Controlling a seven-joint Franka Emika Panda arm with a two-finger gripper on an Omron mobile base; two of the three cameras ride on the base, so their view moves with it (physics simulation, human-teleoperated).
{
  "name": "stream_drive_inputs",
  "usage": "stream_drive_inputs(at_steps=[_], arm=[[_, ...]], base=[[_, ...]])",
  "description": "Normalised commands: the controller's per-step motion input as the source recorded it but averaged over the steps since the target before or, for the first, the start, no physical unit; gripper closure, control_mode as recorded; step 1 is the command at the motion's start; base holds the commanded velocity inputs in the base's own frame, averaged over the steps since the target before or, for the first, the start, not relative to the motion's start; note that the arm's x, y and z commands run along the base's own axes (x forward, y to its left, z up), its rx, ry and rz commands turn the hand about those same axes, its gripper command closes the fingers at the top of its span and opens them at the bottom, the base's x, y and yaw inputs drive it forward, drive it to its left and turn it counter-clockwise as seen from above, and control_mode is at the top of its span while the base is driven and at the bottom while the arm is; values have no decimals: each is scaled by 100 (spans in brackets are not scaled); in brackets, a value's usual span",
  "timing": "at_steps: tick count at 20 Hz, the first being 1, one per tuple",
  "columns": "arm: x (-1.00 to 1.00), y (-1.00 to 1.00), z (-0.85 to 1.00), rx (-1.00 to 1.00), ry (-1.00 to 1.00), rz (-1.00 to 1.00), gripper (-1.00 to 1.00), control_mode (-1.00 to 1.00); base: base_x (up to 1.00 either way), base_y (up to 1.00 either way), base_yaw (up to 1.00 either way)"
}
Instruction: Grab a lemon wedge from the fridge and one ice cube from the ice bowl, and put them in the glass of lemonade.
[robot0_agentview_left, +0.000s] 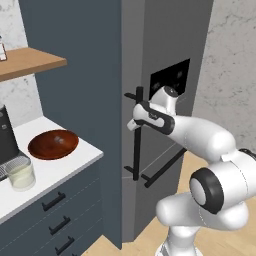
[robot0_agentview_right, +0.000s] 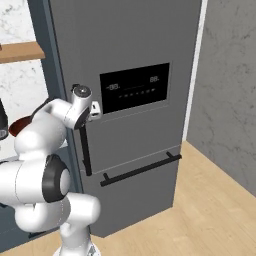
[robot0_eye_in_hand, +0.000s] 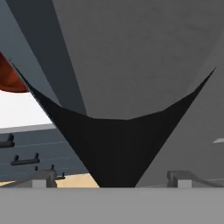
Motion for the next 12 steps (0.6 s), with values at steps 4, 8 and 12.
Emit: stream_drive_inputs(at_steps=[4, 8, 12], arm=[[16, 2, -43, 3, -1, 0, -100, -100], [19, 14, -49, 5, -3, 0, -100, -100], [13, 23, -24, 2, 0, 0, -100, -100]], base=[[0, 0, 0], [0, 0, 0], [0, 0, 0]])
